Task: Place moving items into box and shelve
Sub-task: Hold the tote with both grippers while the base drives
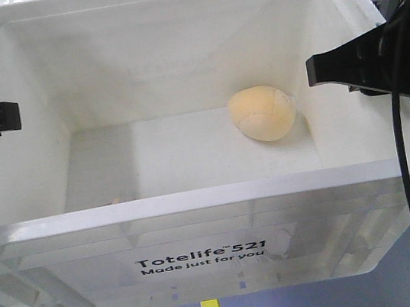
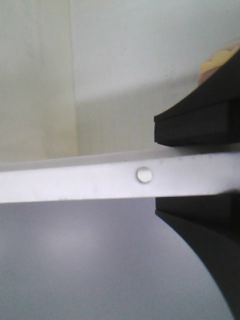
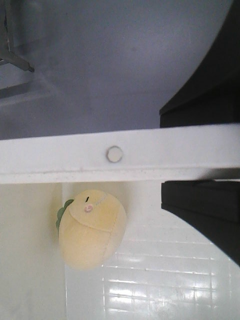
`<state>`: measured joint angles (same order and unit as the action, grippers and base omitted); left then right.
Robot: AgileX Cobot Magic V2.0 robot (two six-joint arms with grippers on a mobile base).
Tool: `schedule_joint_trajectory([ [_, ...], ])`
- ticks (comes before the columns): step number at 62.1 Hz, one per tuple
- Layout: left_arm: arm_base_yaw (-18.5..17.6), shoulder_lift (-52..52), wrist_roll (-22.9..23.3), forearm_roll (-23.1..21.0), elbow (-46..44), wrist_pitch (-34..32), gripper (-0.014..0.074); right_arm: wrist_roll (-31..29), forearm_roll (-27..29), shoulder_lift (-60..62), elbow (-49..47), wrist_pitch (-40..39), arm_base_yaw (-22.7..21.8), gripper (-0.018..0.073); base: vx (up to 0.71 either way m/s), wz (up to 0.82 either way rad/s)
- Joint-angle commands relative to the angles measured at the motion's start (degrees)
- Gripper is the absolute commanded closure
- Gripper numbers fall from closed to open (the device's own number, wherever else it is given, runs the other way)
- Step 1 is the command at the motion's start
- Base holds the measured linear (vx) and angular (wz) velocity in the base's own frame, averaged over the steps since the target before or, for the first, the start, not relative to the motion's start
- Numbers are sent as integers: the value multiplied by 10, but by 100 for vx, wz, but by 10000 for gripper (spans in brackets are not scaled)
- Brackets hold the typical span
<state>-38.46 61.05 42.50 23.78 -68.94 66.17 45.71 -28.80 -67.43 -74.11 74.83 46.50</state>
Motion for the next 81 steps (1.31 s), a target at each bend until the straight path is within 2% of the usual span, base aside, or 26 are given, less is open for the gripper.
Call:
schedule_joint_trajectory([
  [1,-8,-12,-1,16,-20,-84,503,-5,-40,14,-24,-17,5,559,30,-11],
  [31,-8,-12,-1,16,-20,-84,503,-5,-40,14,-24,-17,5,559,23,-31],
  [81,-8,-12,-1,16,-20,-84,503,-5,-40,14,-24,-17,5,559,16,-62],
])
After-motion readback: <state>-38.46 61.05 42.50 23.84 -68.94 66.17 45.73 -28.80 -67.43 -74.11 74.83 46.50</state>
